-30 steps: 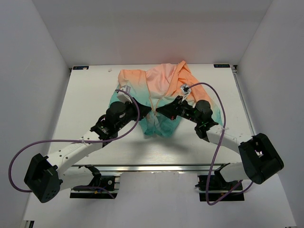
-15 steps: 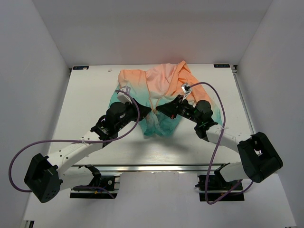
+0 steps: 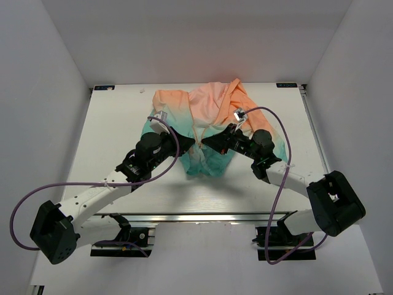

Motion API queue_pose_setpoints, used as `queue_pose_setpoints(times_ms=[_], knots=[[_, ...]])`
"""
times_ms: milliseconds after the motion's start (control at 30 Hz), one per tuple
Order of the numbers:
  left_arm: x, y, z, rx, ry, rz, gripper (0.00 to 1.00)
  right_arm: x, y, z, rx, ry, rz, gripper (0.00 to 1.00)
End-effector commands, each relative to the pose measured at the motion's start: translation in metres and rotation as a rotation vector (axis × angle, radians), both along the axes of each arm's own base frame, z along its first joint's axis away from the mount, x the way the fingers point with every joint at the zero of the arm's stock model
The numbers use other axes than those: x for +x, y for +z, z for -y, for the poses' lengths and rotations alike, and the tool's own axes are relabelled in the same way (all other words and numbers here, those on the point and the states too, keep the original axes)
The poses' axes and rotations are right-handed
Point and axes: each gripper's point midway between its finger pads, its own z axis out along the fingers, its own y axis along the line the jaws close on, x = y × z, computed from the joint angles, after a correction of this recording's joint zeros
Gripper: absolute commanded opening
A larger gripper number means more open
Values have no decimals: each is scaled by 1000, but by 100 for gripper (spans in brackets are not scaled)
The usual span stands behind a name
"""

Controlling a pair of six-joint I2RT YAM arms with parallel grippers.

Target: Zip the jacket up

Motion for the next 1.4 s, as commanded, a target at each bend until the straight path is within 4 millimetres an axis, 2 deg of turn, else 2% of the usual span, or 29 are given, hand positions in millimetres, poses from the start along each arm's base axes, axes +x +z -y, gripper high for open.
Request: queue_pose_setpoints(times_ms=[0,367,533,1067,1367], knots=[[-3,14,-2,-31,2,31,0,-4,14,2,21,5,60,0],[0,8,1,-21,-1,19,0,-9,28,0,72,37,75,0],[0,6,2,-19,-4,16,0,-8,28,-1,77,40,69,0],[-2,11,-2,-27,5,23,0,-7,13,1,25,22,44,0],[-3,11,0,-31,-5,20,0,-10,15,0,37,39,44,0]])
